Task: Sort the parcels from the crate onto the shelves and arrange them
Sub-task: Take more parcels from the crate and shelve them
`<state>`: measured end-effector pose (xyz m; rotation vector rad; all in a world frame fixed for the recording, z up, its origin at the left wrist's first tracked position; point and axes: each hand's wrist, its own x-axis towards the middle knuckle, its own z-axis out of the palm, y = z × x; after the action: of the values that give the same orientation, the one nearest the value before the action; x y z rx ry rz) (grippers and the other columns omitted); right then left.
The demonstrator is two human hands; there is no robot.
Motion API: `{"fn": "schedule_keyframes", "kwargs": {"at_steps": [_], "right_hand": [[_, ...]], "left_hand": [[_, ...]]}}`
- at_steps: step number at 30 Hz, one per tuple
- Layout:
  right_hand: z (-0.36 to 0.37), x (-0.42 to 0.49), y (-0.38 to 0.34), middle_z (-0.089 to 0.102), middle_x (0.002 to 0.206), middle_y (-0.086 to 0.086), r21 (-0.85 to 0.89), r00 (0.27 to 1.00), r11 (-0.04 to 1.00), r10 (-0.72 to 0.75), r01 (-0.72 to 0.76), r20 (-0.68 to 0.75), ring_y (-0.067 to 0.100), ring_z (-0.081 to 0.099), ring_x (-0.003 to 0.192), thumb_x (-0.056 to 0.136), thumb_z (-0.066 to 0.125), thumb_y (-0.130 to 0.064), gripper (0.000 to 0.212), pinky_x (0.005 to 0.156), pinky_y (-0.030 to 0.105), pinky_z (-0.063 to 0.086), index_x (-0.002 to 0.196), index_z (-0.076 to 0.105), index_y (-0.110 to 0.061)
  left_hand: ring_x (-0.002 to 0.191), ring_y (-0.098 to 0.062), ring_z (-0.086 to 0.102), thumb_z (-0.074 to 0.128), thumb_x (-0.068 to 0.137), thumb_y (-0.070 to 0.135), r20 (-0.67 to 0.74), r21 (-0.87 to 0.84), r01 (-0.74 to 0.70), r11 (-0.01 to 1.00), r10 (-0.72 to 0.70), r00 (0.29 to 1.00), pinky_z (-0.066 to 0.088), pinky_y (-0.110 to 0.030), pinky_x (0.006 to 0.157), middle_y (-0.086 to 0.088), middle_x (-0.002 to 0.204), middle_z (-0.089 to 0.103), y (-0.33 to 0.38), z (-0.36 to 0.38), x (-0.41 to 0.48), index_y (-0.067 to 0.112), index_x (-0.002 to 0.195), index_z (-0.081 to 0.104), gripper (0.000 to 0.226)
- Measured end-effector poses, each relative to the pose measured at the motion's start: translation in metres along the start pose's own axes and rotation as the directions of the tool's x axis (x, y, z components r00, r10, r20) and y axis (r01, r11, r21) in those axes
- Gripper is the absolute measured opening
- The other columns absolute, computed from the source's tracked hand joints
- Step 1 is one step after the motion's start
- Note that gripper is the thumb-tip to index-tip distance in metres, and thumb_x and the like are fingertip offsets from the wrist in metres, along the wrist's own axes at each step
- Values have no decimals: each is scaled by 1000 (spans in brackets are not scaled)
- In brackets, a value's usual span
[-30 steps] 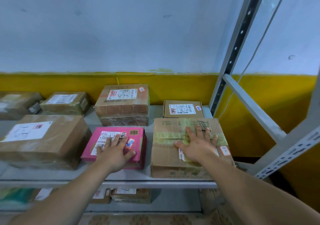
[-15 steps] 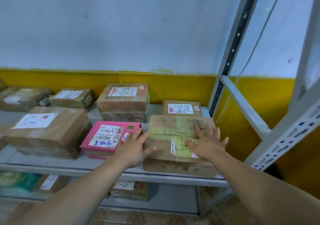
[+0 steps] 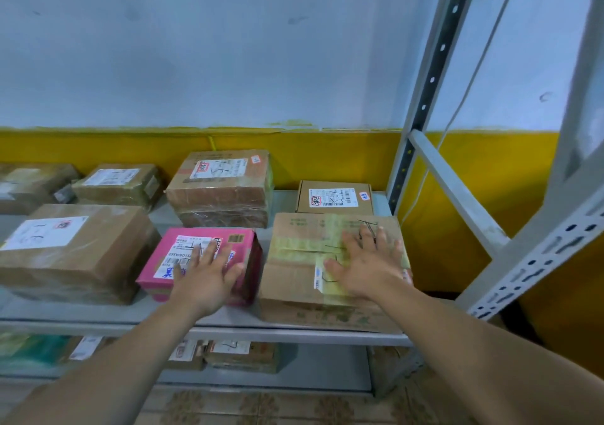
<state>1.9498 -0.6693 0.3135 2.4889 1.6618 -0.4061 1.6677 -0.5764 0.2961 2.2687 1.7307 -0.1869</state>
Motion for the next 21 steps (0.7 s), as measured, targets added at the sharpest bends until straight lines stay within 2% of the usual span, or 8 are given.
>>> {"fn": "schedule_keyframes", "kwargs": {"at_steps": [3,5,9,11,13,18,21], "right_hand": [[5,8,-24,-15,166,7,27,998,999,-31,29,56,36,-18,150,89,18,-80,83,118,61,-10,157,-6,-38],[9,11,-32,-14,166,6,24,998,999,-25,24,57,36,-17,150,87,19,-82,85,117,61,-11,156,-4,-40],[-2,17,-36,10,164,8,57,999,998,-29,30,-20,31,-1,152,87,30,-79,75,119,59,-2,151,22,-39],[-12,23,-40,18,161,8,86,998,996,-14,19,-57,30,3,152,90,34,-75,73,121,56,2,149,28,-34],[-22,32,-44,14,164,9,108,997,994,14,-6,-73,29,3,152,91,34,-74,79,122,53,4,155,23,-29],[-39,61,-51,11,165,7,162,985,984,101,-77,-143,28,4,152,92,33,-73,82,122,51,8,157,18,-27],[-49,81,-50,15,164,7,170,985,979,129,-109,-116,29,8,151,92,33,-73,81,122,48,10,158,17,-27]], "left_hand": [[149,-27,-11,12,87,76,74,77,49,996,-54,996,1,-61,116,6,163,-12,-28,1,6,44,152,-6,75],[150,-27,-5,14,85,79,60,100,28,995,-34,998,3,-61,116,5,163,-5,-35,2,7,41,153,0,79],[145,-28,19,24,85,79,-49,166,-26,986,35,998,15,-63,113,-4,154,28,-37,-9,24,33,145,30,75],[141,-29,26,27,87,76,-84,151,-47,987,60,995,19,-63,113,-7,147,37,-36,-18,36,29,138,39,71],[142,-29,24,32,88,73,-112,104,-86,991,97,989,20,-62,113,-7,150,33,-35,-28,51,28,142,35,70],[149,-27,-1,39,92,65,-167,62,-187,980,195,966,9,-59,117,-4,162,6,-32,-55,91,28,153,15,75],[149,-29,-2,40,93,63,-174,48,-189,981,195,965,7,-61,117,-4,162,2,-26,-67,117,30,154,11,75]]}}
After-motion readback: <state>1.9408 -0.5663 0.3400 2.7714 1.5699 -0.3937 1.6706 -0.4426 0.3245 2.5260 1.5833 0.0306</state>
